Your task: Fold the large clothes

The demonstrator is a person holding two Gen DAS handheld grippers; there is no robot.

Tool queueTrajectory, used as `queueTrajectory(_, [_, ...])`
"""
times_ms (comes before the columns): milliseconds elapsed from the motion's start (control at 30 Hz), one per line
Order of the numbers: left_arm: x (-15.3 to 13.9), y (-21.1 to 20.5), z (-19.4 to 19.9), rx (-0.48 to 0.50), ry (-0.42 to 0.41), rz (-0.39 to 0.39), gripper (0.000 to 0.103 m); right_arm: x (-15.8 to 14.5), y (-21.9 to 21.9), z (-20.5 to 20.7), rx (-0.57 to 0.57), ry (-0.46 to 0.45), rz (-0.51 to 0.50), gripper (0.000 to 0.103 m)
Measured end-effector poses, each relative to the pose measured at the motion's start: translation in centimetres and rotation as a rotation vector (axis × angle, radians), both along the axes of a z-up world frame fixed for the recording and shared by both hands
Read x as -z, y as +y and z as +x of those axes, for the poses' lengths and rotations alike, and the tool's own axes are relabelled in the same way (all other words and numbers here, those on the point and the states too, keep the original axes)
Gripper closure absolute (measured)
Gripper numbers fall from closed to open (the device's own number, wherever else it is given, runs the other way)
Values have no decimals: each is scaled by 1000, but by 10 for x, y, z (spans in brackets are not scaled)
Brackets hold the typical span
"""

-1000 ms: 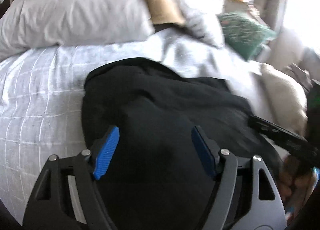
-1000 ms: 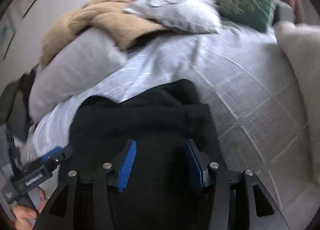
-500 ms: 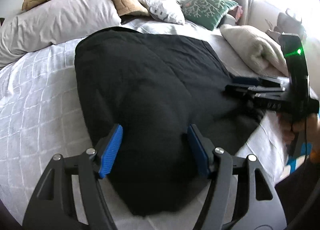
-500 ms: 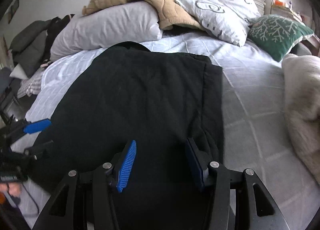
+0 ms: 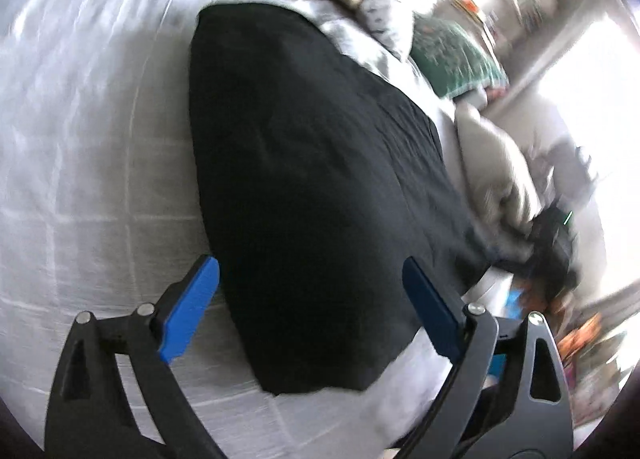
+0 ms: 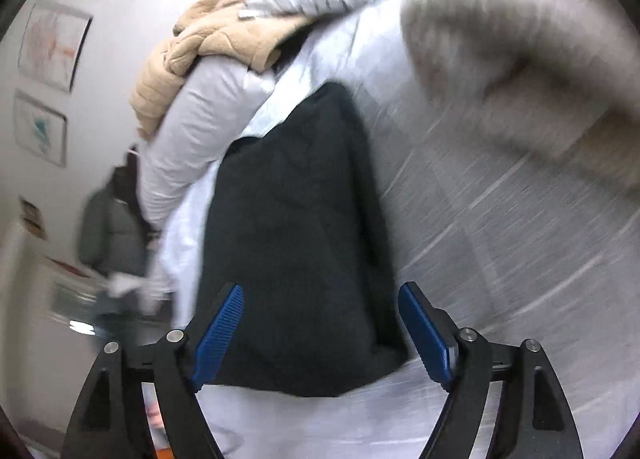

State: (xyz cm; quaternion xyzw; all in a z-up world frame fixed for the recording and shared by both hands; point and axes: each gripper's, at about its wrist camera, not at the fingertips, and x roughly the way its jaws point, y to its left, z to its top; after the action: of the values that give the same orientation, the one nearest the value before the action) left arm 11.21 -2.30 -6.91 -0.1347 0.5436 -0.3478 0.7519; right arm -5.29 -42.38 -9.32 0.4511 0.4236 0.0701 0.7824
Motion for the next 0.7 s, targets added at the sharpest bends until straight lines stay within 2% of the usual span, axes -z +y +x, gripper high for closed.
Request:
queueTrajectory(100, [28,0,19,-48,142,-57,10,14,5,17,-3,79,-14,20])
queueTrajectory(233, [67,2,32,-94,313,-207,4,36,11,37,-21,160,-30,20])
queueTrajectory(333, [82,0,36,-118,365,-301,4,54,12,44,0,152,40,19])
queueTrajectory(367, [83,-1,37,-125,361,-316,5,56,13,44,1,144,53,19])
queueTrajectory(433, [79,-4,34,-135,314,-309,13,56,14,46,3,131,60,23])
queueTrajectory(500, [66,-3,25,-137,253,-298,28,51,19,51,8,116,56,34])
queueTrajectory(567, [52,0,23,-133,214,-306,36,43,27,59,5,110,34,36])
queueTrajectory(700, [15,24,21,-158,84,-269,37,25,52,74,-59,82,2,40])
